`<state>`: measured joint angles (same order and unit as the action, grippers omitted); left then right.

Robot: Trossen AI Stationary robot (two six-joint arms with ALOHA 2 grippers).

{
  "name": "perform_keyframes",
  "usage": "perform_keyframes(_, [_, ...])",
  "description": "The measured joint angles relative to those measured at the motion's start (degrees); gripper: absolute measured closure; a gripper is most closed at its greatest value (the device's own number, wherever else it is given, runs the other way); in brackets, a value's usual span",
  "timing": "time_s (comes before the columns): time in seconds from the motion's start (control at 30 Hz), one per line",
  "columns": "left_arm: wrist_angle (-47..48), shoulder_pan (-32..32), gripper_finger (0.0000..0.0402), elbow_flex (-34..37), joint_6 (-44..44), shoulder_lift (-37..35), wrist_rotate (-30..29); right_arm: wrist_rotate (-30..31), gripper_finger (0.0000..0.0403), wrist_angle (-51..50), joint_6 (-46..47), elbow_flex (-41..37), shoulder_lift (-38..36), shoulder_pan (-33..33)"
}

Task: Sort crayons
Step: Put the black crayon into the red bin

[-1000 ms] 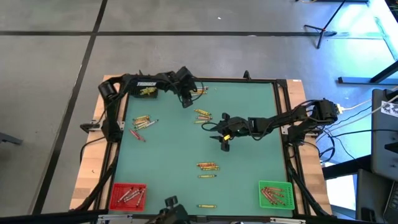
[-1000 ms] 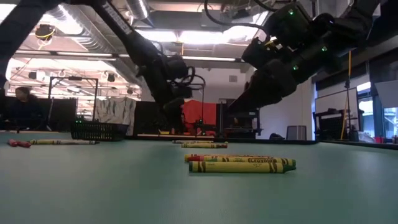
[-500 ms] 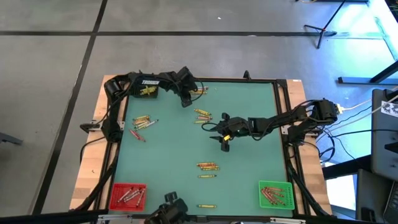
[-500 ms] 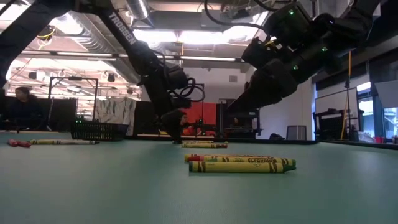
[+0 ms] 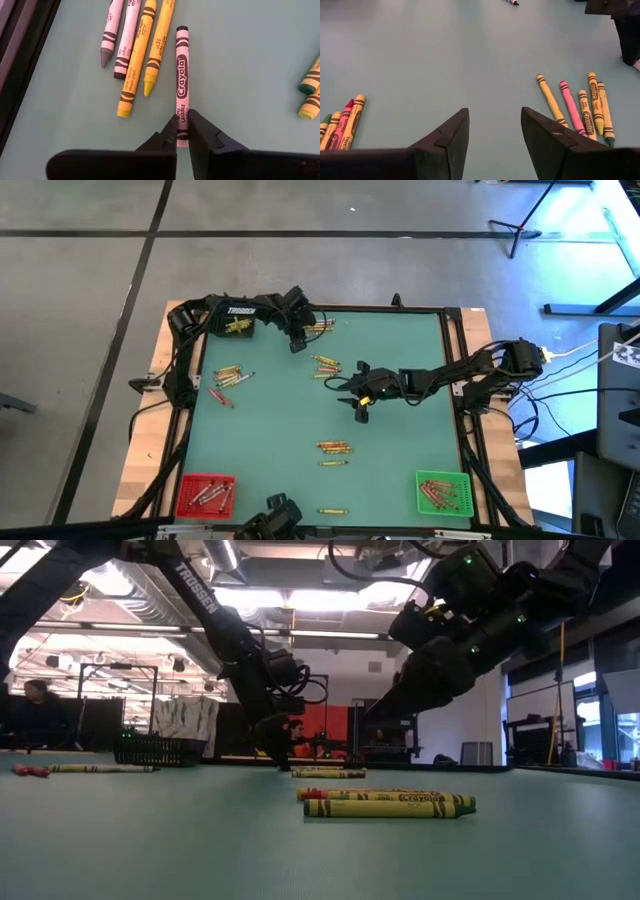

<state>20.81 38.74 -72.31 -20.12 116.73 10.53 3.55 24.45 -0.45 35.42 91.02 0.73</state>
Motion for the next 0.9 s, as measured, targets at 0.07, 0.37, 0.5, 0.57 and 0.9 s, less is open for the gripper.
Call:
perform_keyframes(0.07, [0.0, -0.4, 0.0391, 0.0, 0.0, 0.2, -0.7, -0.1, 0.0227, 0.0, 0.5, 0.0, 0.0, 0.0])
perform_keyframes(0.37, [4.1, -5.2, 0.0397, 0.5, 2.3, -4.3, -6.8, -0.1, 0.0227, -0.1, 6.4, 0.0, 0.0, 0.1])
perform_keyframes(0.5, [7.6, -8.2, 0.0398, 0.3, 4.9, -10.3, -9.2, 0.1, 0.0227, 0.0, 9.0, 0.0, 0.7, 0.5])
perform_keyframes(0.57, [10.2, -10.2, 0.0398, 0.3, 6.4, -13.3, -10.7, 0.8, 0.0227, 0.1, 9.1, 0.0, 1.3, 1.2])
perform_keyframes(0.9, [24.8, -24.0, 0.0400, 0.3, 18.3, -29.1, -13.5, 2.5, 0.0227, 2.1, 9.1, 0.0, 1.9, 4.8])
